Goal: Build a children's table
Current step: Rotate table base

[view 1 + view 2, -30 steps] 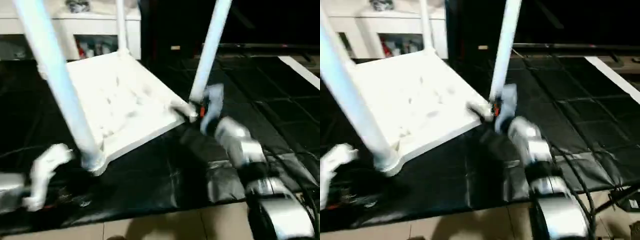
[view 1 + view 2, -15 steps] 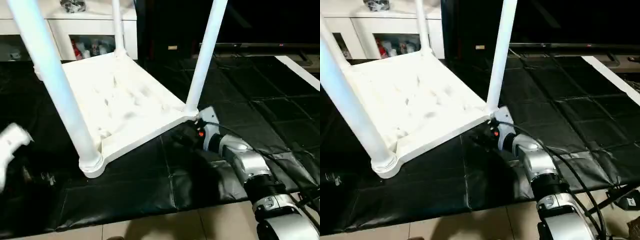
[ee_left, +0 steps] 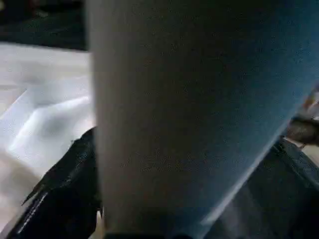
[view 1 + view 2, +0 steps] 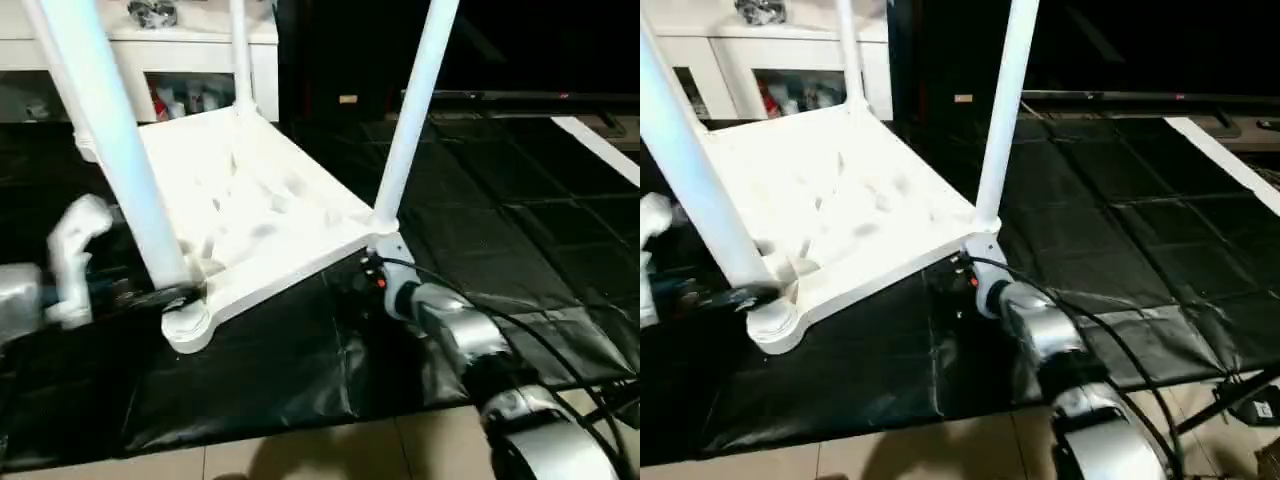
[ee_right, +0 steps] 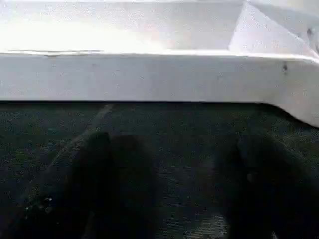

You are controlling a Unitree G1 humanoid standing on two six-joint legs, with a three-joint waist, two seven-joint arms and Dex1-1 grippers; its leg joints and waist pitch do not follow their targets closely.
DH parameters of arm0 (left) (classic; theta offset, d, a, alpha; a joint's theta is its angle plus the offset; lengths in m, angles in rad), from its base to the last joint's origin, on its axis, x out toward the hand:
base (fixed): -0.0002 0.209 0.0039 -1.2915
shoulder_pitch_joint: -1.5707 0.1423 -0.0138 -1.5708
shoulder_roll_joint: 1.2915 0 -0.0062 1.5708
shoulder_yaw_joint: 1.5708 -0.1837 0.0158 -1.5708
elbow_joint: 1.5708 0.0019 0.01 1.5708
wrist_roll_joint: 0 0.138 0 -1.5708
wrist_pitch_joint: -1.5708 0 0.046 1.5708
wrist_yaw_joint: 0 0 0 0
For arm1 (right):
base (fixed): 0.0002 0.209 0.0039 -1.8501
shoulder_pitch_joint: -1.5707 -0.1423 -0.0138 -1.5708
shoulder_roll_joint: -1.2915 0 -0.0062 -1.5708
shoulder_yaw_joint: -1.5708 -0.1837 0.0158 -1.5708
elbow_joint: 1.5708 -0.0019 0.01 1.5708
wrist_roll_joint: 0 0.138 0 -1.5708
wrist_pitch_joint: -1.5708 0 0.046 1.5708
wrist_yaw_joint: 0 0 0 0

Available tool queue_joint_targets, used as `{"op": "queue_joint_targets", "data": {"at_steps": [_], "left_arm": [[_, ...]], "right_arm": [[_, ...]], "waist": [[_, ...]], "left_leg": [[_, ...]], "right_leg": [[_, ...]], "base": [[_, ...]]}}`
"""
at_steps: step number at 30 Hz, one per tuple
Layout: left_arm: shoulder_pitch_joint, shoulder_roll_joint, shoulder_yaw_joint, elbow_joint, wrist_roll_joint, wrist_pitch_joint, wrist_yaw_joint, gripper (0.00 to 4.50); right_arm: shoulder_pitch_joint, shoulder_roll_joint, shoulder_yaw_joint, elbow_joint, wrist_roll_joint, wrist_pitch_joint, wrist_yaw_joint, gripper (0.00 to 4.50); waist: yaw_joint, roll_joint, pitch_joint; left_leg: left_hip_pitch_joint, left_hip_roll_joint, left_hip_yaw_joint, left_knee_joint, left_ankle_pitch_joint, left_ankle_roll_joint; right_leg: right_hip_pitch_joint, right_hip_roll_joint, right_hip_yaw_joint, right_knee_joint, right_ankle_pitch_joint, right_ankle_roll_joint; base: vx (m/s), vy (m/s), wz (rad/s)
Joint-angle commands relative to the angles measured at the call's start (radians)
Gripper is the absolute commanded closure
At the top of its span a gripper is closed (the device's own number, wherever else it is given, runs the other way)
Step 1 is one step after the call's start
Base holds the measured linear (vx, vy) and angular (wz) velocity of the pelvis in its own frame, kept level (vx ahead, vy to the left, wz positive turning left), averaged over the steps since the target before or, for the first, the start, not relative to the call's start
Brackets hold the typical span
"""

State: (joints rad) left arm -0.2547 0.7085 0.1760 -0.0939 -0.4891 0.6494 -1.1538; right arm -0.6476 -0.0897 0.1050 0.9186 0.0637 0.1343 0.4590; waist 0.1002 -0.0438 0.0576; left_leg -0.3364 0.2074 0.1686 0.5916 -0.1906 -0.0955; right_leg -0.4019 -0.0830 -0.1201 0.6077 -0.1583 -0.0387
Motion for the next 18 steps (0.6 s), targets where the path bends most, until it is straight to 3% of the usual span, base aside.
{"op": "queue_joint_targets", "data": {"at_steps": [1,4,8,9,13,14,15,18], "left_arm": [[-0.045,-0.048,-0.081,-0.057,-0.035,0.017,0.017,0.03],[-0.081,-0.113,-0.144,-0.086,-0.048,0.027,0.037,0.03],[-0.122,-0.183,-0.211,-0.125,-0.080,0.061,0.044,0.03],[-0.141,-0.220,-0.225,-0.124,-0.084,0.071,0.059,0.03],[-0.194,-0.323,-0.280,-0.108,-0.082,0.068,0.107,0.03],[-0.202,-0.338,-0.290,-0.102,-0.078,0.063,0.112,0.03],[-0.220,-0.374,-0.314,-0.087,-0.065,0.053,0.127,0.03],[-0.245,-0.420,-0.341,-0.060,-0.040,0.032,0.149,0.03]], "right_arm": [[-0.038,0.022,-0.029,0.059,0.002,-0.032,-0.032,0.00],[-0.065,0.040,-0.037,0.098,0.002,-0.048,-0.045,0.00],[-0.082,0.056,-0.029,0.109,0.002,-0.060,-0.036,0.00],[-0.085,0.061,-0.026,0.113,0.000,-0.064,-0.031,0.00],[-0.094,0.081,-0.028,0.128,-0.006,-0.086,-0.009,0.00],[-0.094,0.083,-0.027,0.127,-0.007,-0.088,-0.008,0.00],[-0.094,0.086,-0.024,0.131,-0.008,-0.093,-0.005,0.00],[-0.097,0.091,-0.021,0.141,-0.013,-0.104,-0.008,0.00]], "waist": [[-0.003,0.023,-0.057],[-0.004,0.016,-0.057],[-0.008,0.011,-0.064],[-0.010,0.016,-0.065],[-0.017,0.011,-0.067],[-0.018,0.010,-0.067],[-0.020,0.017,-0.069],[-0.023,0.013,-0.068]], "left_leg": [[0.011,0.027,-0.007,-0.079,-0.322,-0.042],[0.000,0.026,-0.009,-0.083,-0.309,-0.044],[-0.004,0.026,-0.007,-0.078,-0.260,-0.044],[-0.006,0.025,-0.005,-0.077,-0.240,-0.042],[-0.016,0.024,-0.005,-0.074,-0.211,-0.036],[-0.017,0.023,-0.004,-0.073,-0.205,-0.034],[-0.016,0.023,-0.004,-0.071,-0.196,-0.032],[-0.017,0.022,-0.003,-0.070,-0.200,-0.026]], "right_leg": [[0.037,-0.071,0.067,-0.083,-0.439,-0.137],[0.046,-0.069,0.067,-0.078,-0.416,-0.126],[0.051,-0.070,0.068,-0.068,-0.356,-0.132],[0.051,-0.068,0.069,-0.065,-0.317,-0.143],[0.060,-0.068,0.068,-0.064,-0.301,-0.145],[0.060,-0.067,0.069,-0.064,-0.295,-0.145],[0.060,-0.066,0.069,-0.063,-0.280,-0.149],[0.061,-0.064,0.068,-0.066,-0.283,-0.150]], "base": [[0.000,0.000,0.00],[0.000,0.000,0.00],[0.000,0.000,0.00],[0.000,0.000,0.00],[0.000,0.000,0.00],[0.000,0.000,0.00],[0.000,0.000,0.00],[0.000,0.000,0.00]]}}
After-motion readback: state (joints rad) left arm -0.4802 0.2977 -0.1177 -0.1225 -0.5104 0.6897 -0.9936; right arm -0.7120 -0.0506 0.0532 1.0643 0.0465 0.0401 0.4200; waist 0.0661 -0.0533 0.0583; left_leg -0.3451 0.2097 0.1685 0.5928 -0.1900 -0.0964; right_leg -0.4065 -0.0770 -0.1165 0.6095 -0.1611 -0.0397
